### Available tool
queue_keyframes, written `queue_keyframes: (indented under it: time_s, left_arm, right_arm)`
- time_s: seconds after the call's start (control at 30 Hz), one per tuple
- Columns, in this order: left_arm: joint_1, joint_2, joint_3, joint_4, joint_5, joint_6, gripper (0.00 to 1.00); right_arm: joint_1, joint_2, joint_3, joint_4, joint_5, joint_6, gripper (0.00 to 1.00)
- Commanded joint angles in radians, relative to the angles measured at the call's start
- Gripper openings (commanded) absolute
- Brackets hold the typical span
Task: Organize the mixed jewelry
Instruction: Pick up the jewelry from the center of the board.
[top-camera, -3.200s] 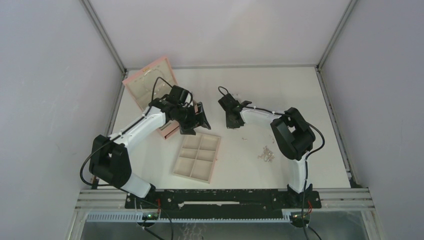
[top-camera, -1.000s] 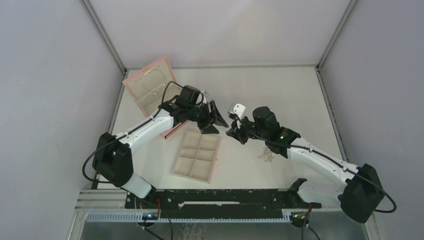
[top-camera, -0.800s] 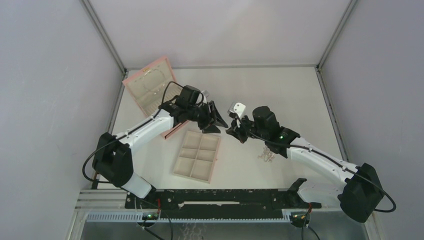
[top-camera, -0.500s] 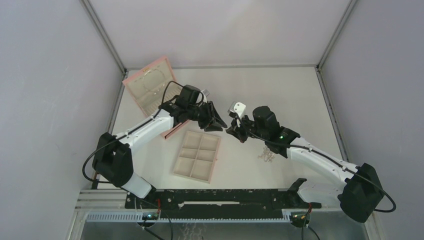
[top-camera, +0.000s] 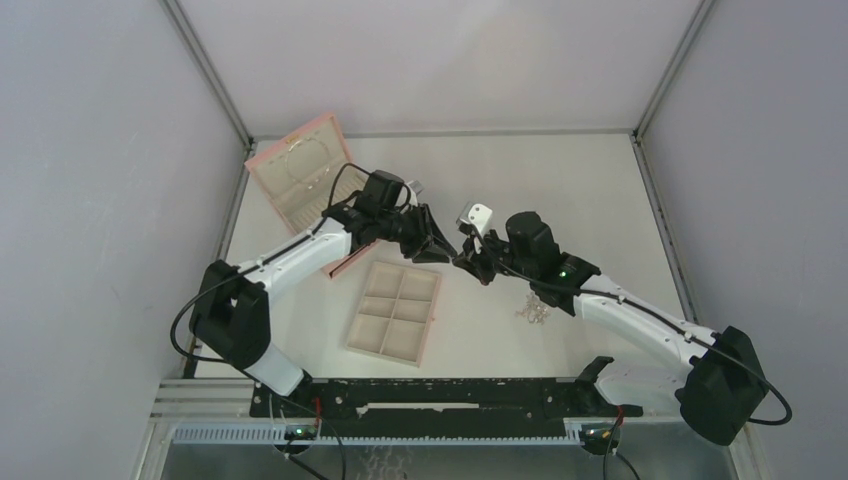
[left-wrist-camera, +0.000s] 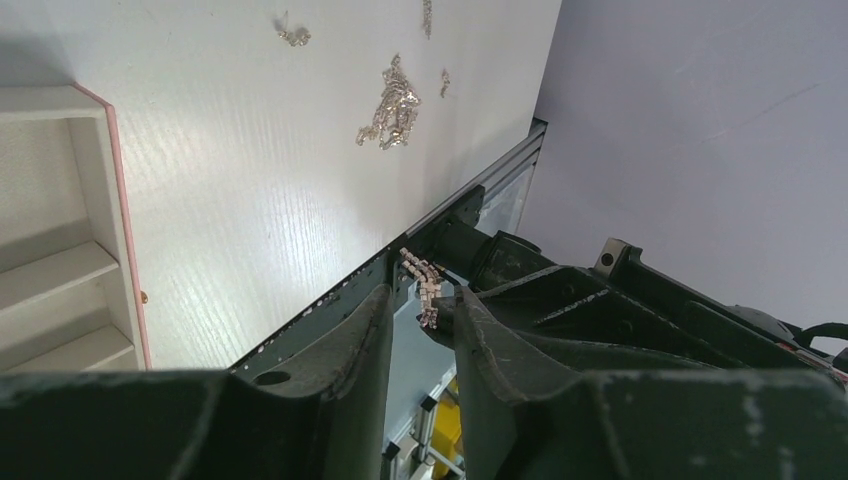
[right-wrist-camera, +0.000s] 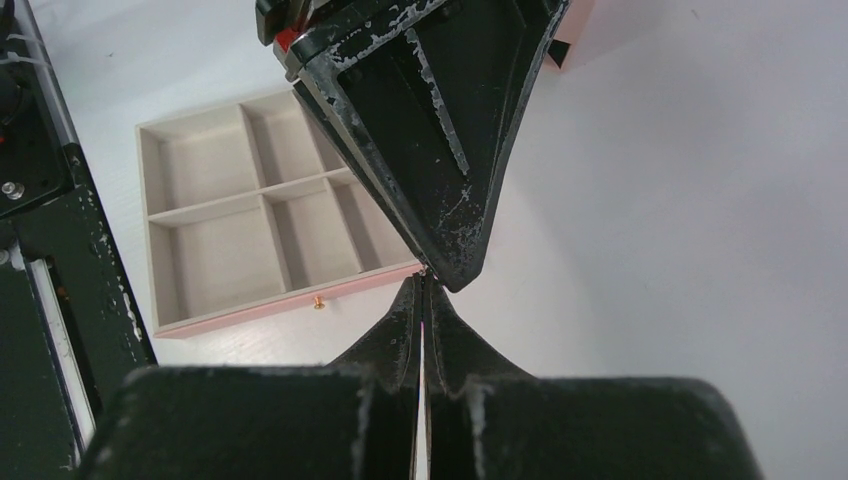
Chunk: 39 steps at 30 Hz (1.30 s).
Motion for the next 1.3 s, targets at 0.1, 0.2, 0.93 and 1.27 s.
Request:
queue_keyframes:
  time_s: [0.1, 0.2, 0.93, 1.27]
  left_arm:
    - [-0.011, 0.005, 0.020, 0.026, 0.048, -0.007, 0.26]
    - [-0.012, 0.006, 0.019, 0.030, 0.051, -0.004, 0.24]
    - [0.014, -0.015, 0.036, -0.028, 0.000, 0.061, 0.00]
    - [0.022, -0.019, 0.032, -0.046, -0.024, 0.082, 0.00]
  right_arm:
    - [-0.006, -0.006, 0.013, 0.060, -0.001, 0.008, 0.00]
    - [-0.006, -0.002, 0.013, 0.066, -0.004, 0.010, 0.00]
    - [-0.019, 0.008, 0.013, 0.061, 0.004, 0.033, 0.04]
    - [-0.029, -0.025, 0.013, 0.036, 0.001, 0.048, 0.42]
